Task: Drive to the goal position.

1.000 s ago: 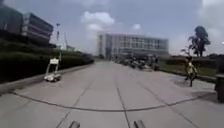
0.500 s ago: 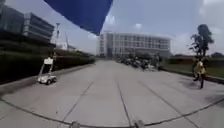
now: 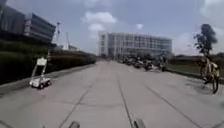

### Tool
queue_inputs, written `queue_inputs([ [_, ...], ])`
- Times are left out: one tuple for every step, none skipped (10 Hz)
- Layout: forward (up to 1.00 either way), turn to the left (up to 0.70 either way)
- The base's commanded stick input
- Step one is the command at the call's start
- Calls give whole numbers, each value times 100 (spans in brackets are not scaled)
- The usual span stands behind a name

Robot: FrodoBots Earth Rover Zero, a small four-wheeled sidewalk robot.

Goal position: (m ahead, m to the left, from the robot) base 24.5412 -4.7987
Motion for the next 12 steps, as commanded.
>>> queue_inputs([
  [70, 0],
  [70, 0],
  [70, 0],
  [70, 0],
  [70, 0],
  [70, 1],
  [70, 22],
  [70, 27],
  [70, 27],
  [70, 27],
  [70, 27],
  [70, 27],
])
